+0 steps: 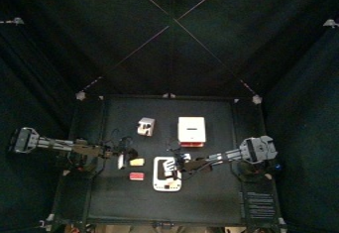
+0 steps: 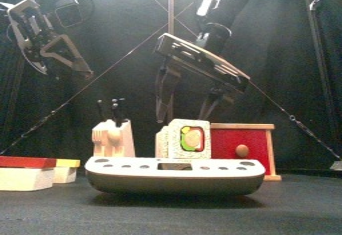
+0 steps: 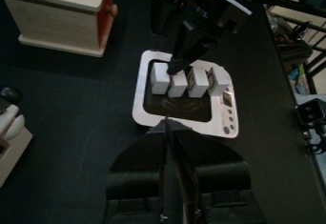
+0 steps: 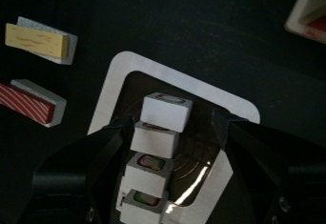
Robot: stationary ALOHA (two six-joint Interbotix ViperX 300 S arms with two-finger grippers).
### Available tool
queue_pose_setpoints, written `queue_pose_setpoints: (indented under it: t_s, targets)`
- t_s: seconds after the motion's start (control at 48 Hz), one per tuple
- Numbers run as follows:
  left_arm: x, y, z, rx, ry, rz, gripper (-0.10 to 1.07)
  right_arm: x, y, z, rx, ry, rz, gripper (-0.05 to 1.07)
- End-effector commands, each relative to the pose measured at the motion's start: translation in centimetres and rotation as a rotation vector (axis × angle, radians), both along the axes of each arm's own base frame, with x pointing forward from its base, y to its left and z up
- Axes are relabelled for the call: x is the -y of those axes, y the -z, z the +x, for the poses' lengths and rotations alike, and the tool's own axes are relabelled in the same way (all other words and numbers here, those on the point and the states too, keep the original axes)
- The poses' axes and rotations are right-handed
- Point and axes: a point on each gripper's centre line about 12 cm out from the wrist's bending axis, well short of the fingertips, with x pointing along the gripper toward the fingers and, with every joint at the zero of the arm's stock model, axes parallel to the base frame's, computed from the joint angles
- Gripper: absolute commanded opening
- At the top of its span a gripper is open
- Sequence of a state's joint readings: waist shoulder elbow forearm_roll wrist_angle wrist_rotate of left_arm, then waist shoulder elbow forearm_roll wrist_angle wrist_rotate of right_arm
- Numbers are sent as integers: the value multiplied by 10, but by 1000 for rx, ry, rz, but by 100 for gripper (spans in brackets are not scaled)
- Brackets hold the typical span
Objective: Grab sushi piece off stove
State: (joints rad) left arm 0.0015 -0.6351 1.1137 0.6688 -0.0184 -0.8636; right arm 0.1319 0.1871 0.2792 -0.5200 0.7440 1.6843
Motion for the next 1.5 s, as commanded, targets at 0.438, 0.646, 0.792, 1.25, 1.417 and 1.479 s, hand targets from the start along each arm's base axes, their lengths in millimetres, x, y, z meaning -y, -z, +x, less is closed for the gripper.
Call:
queue_pose_setpoints:
  t_s: [0.438, 0.646, 0.792, 1.25, 1.417, 1.479]
  targets:
    - [0, -5, 2, 16, -1, -2, 50, 7, -2, 19, 23, 19, 0, 96]
    - [0, -5, 2, 16, -1, -2, 50, 8, 6, 25, 12, 19, -5, 96]
    - [0, -4, 2, 14, 0, -3, 50, 7, 8, 24, 6, 20, -3, 94]
    - [-1, -3, 1, 10, -2, -2, 50, 8, 7, 24, 1, 26, -1, 72]
    - [0, -3, 1, 11, 0, -3, 50, 9, -1, 20, 1, 32, -13, 71]
    - [0, -3, 1, 10, -1, -4, 50, 9, -6, 17, 0, 37, -20, 71]
